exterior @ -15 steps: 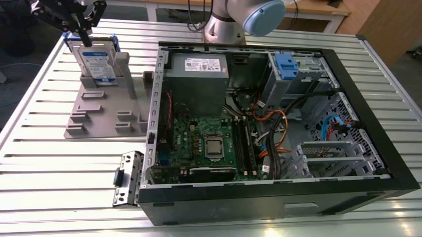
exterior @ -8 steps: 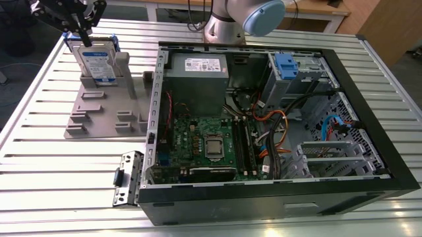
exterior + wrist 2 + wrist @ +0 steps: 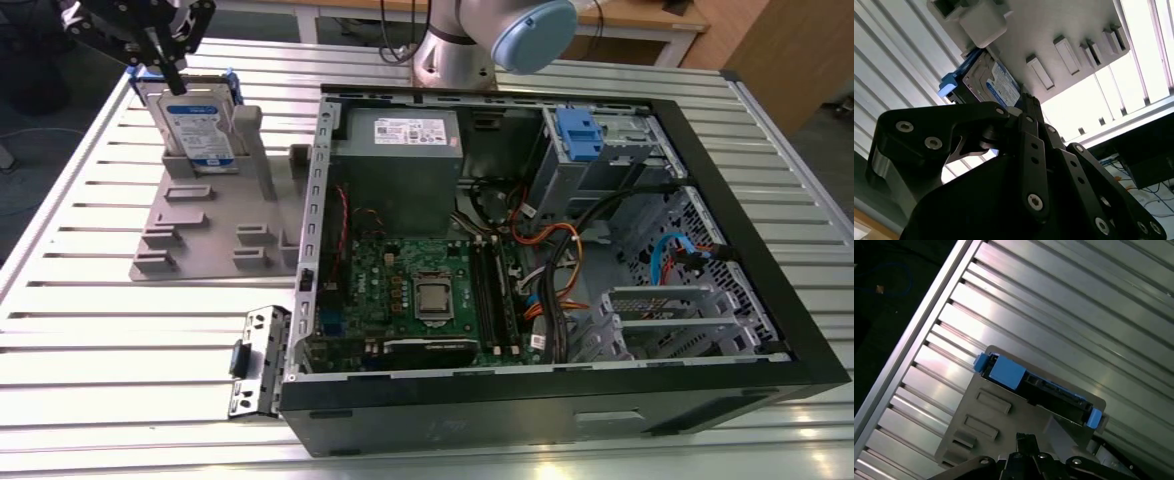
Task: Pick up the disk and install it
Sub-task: 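Pick up the disk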
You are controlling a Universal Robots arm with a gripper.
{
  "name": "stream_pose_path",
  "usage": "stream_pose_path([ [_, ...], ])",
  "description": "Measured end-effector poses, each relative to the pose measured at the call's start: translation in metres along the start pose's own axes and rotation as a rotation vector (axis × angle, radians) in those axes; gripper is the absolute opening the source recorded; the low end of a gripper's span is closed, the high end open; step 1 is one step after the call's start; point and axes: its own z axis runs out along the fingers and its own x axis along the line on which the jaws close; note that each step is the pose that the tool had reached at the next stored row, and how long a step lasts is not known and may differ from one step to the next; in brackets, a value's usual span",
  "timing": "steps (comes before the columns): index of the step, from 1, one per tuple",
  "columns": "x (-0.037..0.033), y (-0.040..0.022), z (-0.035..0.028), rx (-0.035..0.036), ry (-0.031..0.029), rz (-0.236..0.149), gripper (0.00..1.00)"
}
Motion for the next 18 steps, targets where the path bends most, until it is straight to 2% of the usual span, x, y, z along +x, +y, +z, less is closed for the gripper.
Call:
stream_pose_path([
  [18,0.0000,0.0000,0.0000,-0.0031,0.0019,-0.114,0.10],
])
